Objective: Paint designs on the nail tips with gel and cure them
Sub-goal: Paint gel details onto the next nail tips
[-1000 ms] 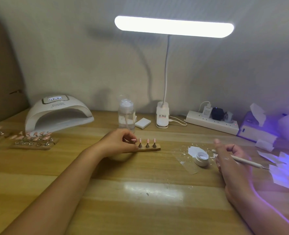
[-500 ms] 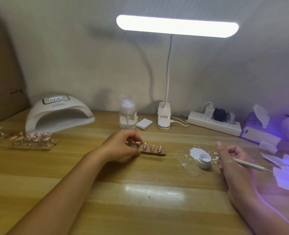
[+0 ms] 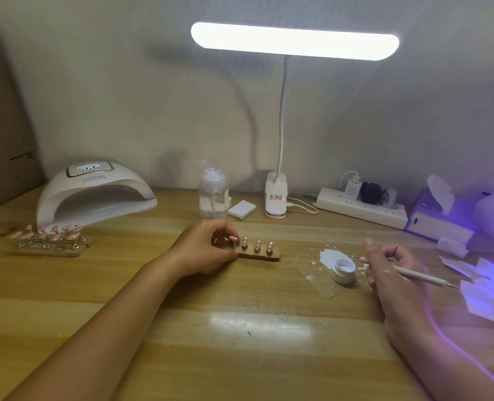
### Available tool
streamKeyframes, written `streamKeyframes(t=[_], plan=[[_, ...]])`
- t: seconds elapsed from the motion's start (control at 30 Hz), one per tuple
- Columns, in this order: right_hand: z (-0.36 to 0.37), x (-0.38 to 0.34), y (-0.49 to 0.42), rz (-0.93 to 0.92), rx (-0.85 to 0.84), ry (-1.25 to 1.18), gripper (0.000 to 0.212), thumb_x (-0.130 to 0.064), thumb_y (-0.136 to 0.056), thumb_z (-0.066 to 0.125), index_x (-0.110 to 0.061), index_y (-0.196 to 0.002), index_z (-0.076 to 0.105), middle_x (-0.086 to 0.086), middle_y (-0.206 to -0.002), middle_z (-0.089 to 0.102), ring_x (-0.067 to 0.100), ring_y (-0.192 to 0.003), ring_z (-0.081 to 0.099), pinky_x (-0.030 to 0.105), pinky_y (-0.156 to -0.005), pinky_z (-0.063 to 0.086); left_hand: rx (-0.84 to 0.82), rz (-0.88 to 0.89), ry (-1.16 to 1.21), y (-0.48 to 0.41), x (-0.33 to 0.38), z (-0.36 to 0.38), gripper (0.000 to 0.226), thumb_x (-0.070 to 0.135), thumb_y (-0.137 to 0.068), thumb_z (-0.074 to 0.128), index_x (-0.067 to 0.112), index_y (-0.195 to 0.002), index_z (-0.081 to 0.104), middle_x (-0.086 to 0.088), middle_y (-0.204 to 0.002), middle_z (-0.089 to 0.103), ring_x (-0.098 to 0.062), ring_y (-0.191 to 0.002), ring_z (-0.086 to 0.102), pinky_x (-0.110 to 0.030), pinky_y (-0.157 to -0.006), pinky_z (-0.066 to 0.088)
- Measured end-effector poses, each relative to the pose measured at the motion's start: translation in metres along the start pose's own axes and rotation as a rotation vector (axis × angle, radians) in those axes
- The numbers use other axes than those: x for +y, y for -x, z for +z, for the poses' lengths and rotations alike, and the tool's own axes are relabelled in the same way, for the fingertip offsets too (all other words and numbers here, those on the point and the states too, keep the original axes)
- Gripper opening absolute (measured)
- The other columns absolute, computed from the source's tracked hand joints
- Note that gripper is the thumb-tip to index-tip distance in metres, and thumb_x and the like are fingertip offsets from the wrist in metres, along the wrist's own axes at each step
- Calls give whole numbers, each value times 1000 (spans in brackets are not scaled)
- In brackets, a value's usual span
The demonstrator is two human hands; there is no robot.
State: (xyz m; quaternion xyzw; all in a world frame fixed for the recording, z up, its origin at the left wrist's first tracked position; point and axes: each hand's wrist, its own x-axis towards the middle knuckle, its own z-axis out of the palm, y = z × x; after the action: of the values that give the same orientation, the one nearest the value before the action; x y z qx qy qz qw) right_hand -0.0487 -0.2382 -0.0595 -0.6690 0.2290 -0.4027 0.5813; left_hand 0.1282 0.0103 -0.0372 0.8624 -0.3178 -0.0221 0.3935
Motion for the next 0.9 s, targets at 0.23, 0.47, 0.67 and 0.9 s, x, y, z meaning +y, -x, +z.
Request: streamKeyframes(t=[0.23, 0.47, 0.67, 0.9], plan=[[0, 1, -1, -3, 0, -14, 29, -42, -92, 68, -27, -69, 57, -7, -42, 46, 2, -39, 38, 31, -56, 30, -78, -52, 80, 1, -2, -4, 23, 17, -77, 82, 29, -93, 71, 7, -98, 71, -8, -95, 64, -25, -86, 50], [0, 3, -3, 10, 18, -28, 28, -42, -90, 70, -27, -69, 58, -8, -43, 48, 2, -41, 40, 23, -50, 36, -81, -90, 129, 0, -5, -10, 15, 17, -78, 82, 28, -86, 75, 7, -94, 75, -7, -97, 68, -29, -97, 50], [1, 2, -2, -38, 38, -16, 30, -39, -87, 74, -16, -78, 58, -11, -49, 55, -1, -42, 46, 9, -44, 37, -21, -96, 79, 2, -3, -10, 12, 25, -73, 86, 26, -80, 77, 8, -85, 75, -10, -90, 68, -40, -93, 53], [3, -6, 10, -232, 4, 126, 25, -14, -92, 68, -33, -108, 63, -14, -95, 72, 1, -83, 66, 35, -72, 55, 177, -19, -111, 6, 10, -15, 11, 32, -77, 80, 33, -73, 70, 19, -81, 71, 3, -86, 64, -32, -82, 54]])
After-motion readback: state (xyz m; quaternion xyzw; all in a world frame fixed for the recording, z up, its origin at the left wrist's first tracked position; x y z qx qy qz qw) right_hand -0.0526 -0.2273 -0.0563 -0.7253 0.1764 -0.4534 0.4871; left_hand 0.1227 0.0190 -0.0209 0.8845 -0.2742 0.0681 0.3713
